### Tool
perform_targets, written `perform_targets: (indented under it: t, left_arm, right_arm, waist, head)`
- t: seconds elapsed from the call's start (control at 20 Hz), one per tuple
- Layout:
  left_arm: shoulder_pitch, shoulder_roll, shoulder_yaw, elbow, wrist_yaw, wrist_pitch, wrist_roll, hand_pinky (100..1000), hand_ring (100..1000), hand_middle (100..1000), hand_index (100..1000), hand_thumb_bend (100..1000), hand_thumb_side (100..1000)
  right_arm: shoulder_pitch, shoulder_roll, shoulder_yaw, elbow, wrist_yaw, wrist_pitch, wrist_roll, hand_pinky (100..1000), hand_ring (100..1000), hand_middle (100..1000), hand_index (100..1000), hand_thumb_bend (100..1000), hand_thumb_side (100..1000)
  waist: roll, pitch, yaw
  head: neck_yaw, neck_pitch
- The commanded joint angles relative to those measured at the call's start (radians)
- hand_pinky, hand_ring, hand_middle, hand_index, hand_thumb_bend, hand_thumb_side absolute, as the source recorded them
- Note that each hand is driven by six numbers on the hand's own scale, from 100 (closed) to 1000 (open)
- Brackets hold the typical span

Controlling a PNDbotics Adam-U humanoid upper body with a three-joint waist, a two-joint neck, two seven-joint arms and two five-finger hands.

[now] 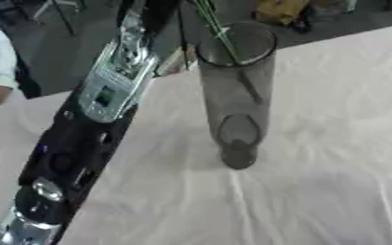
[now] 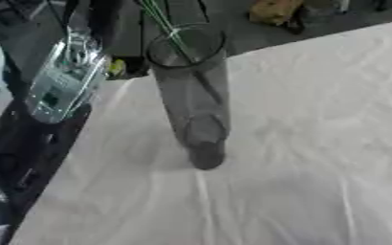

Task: Arrange flowers into the vase.

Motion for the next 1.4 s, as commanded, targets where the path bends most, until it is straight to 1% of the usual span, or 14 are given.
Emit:
perform_targets:
  t: [0.05, 0.1, 0.2, 0.3, 0.5, 0.6, 0.85, 0.95, 1.05, 1.1, 1.2, 1.25, 1.4]
  left_arm:
    - [-0.014, 0.031, 0.003, -0.030, -0.020, 0.017, 0.000, 285, 343, 368, 462, 152, 841]
    - [-0.008, 0.037, -0.003, -0.026, -0.025, 0.022, -0.004, 427, 490, 481, 561, 100, 872]
    - [-0.004, 0.063, -0.025, -0.010, -0.045, 0.043, -0.024, 426, 492, 485, 569, 100, 885]
    - [-0.004, 0.072, -0.031, -0.011, -0.070, 0.068, -0.049, 437, 507, 501, 590, 100, 908]
    - [-0.001, 0.071, -0.039, -0.021, -0.124, 0.122, -0.102, 487, 574, 579, 692, 100, 957]
    - [0.001, 0.071, -0.053, -0.021, -0.150, 0.148, -0.128, 512, 605, 613, 725, 100, 983]
    - [0.001, 0.064, -0.052, -0.044, -0.210, 0.209, -0.195, 537, 636, 646, 755, 100, 984]
    - [0.001, 0.064, -0.048, -0.056, -0.223, 0.221, -0.221, 555, 669, 683, 784, 100, 987]
    - [0.000, 0.065, -0.043, -0.065, -0.232, 0.228, -0.248, 565, 685, 701, 797, 100, 989]
    - [-0.001, 0.065, -0.041, -0.068, -0.236, 0.229, -0.261, 609, 725, 741, 838, 100, 1000]
    - [-0.003, 0.070, -0.044, -0.071, -0.246, 0.230, -0.288, 633, 739, 752, 855, 100, 1000]
    - [-0.004, 0.073, -0.045, -0.071, -0.251, 0.231, -0.301, 660, 751, 764, 881, 100, 1000]
    - [-0.008, 0.083, -0.049, -0.068, -0.270, 0.235, -0.341, 698, 775, 791, 919, 100, 1000]
  right_arm:
    - [-0.003, -0.013, -0.008, -0.019, 0.005, 0.002, -0.002, 685, 536, 506, 763, 100, 1000]
    - [-0.001, -0.014, -0.009, -0.019, 0.006, 0.002, -0.003, 685, 537, 506, 763, 100, 1000]
    - [0.003, -0.015, -0.009, -0.019, 0.005, 0.005, -0.003, 686, 537, 506, 763, 100, 1000]
    - [0.004, -0.014, -0.008, -0.019, 0.005, 0.006, -0.002, 686, 537, 506, 763, 100, 1000]
    - [0.005, -0.014, -0.008, -0.019, 0.003, 0.009, -0.001, 686, 538, 507, 764, 100, 1000]
    - [0.006, -0.014, -0.008, -0.019, 0.002, 0.010, -0.001, 686, 538, 507, 763, 100, 1000]
    - [0.007, -0.015, -0.007, -0.019, -0.001, 0.013, -0.001, 686, 539, 507, 764, 100, 1000]
    - [0.008, -0.015, -0.007, -0.019, -0.002, 0.015, 0.000, 686, 539, 506, 763, 100, 1000]
    - [0.009, -0.014, -0.007, -0.019, -0.002, 0.017, 0.000, 686, 539, 507, 763, 100, 1000]
    - [0.009, -0.014, -0.007, -0.019, -0.002, 0.018, 0.000, 686, 540, 507, 764, 100, 1000]
    - [0.010, -0.015, -0.007, -0.019, -0.003, 0.018, 0.000, 686, 540, 507, 764, 100, 1000]
    - [0.011, -0.016, -0.008, -0.019, -0.004, 0.018, -0.001, 686, 540, 507, 764, 100, 1000]
    - [0.015, -0.018, -0.008, -0.019, -0.004, 0.020, -0.001, 686, 540, 507, 764, 100, 1000]
  waist:
    - [-0.006, -0.027, 0.002]
    - [-0.005, -0.031, 0.006]
    - [-0.006, -0.037, 0.011]
    - [-0.006, -0.040, 0.013]
    - [-0.007, -0.045, 0.014]
    - [-0.006, -0.048, 0.014]
    - [-0.006, -0.055, 0.017]
    - [-0.005, -0.058, 0.018]
    - [-0.004, -0.060, 0.018]
    - [-0.004, -0.061, 0.018]
    - [-0.004, -0.064, 0.017]
    - [-0.003, -0.066, 0.017]
    - [-0.001, -0.073, 0.019]
  head:
    - [-0.003, 0.006]
    - [-0.007, 0.009]
    - [-0.009, 0.015]
    - [-0.008, 0.017]
    - [-0.006, 0.019]
    - [-0.006, 0.021]
    - [-0.007, 0.025]
    - [-0.007, 0.026]
    - [-0.006, 0.026]
    - [-0.006, 0.026]
    - [-0.006, 0.027]
    - [-0.006, 0.028]
    - [-0.007, 0.033]
